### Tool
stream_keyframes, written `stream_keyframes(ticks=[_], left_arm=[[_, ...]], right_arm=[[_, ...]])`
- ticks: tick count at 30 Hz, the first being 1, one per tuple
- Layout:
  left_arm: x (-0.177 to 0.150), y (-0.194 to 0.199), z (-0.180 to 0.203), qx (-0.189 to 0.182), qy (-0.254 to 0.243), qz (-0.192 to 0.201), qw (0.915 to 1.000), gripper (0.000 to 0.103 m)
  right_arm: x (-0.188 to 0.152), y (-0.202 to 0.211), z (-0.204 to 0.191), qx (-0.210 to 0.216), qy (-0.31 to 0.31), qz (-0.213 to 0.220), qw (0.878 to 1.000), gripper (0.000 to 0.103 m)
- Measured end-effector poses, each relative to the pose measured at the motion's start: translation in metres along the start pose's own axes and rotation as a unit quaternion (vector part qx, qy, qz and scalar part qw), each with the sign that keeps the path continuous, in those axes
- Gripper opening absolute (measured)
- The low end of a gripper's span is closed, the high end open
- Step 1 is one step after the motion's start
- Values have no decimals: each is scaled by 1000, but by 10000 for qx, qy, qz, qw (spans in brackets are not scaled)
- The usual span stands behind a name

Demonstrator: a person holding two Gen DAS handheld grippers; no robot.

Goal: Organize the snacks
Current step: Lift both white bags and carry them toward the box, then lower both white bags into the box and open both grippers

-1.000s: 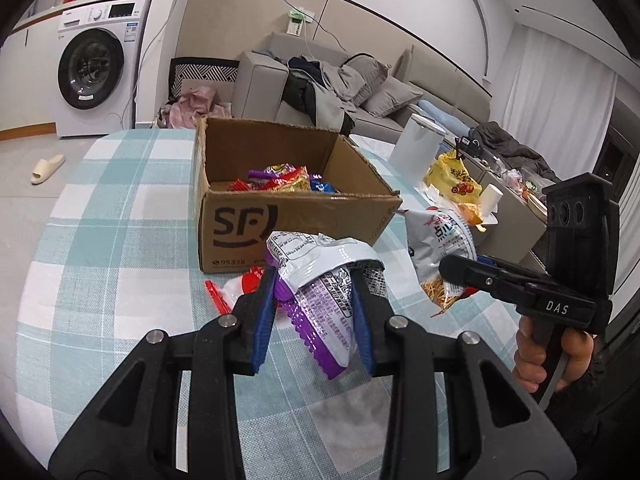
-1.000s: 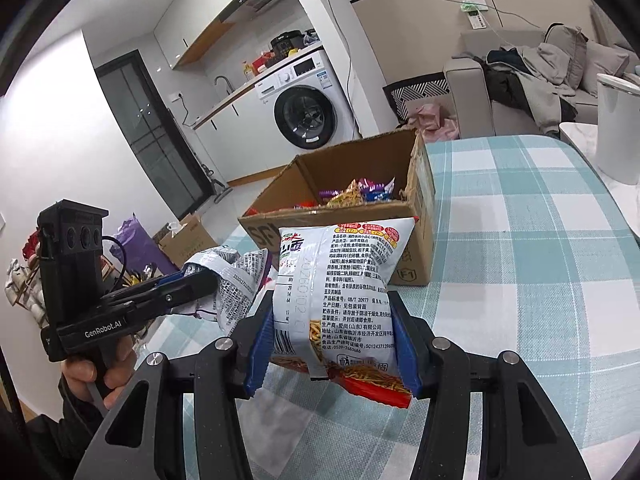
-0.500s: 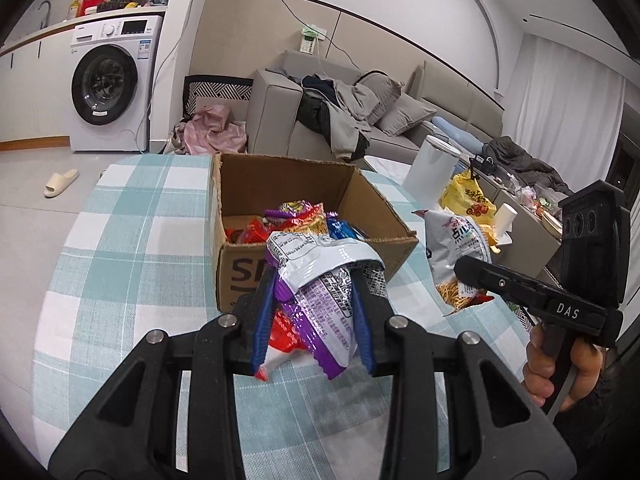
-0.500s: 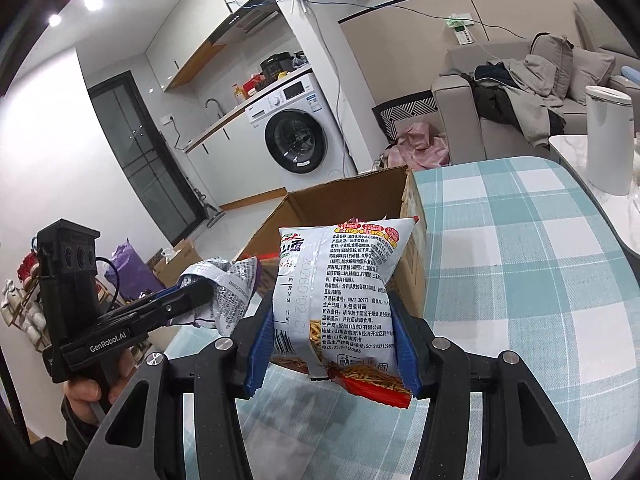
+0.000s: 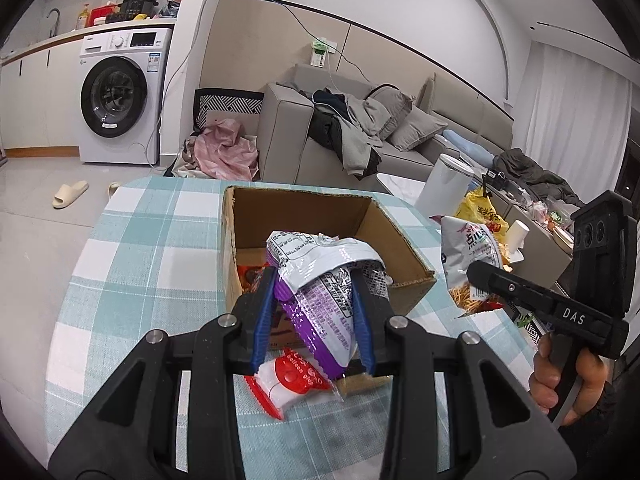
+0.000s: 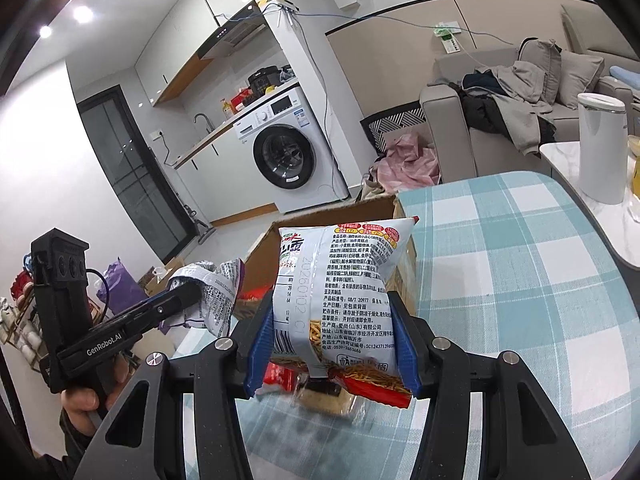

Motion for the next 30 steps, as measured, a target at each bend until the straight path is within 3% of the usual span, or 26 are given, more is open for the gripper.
stream_keyframes(ticks=[17, 30], left_arm=[[33, -23, 9, 224, -217, 165, 9994, 32], [34, -63, 5, 410, -288, 47, 9987, 32]], right_arm=[[25, -26, -11, 112, 144, 110, 9998, 53], [32, -48, -16, 51, 214, -23, 9998, 53]])
Point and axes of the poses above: each gripper's, at about its wrist camera, not at the fingertips, and y roughly against the way its jaws point, z to its right, x to its top, the point moved 3 cm from there along -y, roughly the way its jaws point, and after that the axes turned 1 degree about -z, right-handed, at the moved point
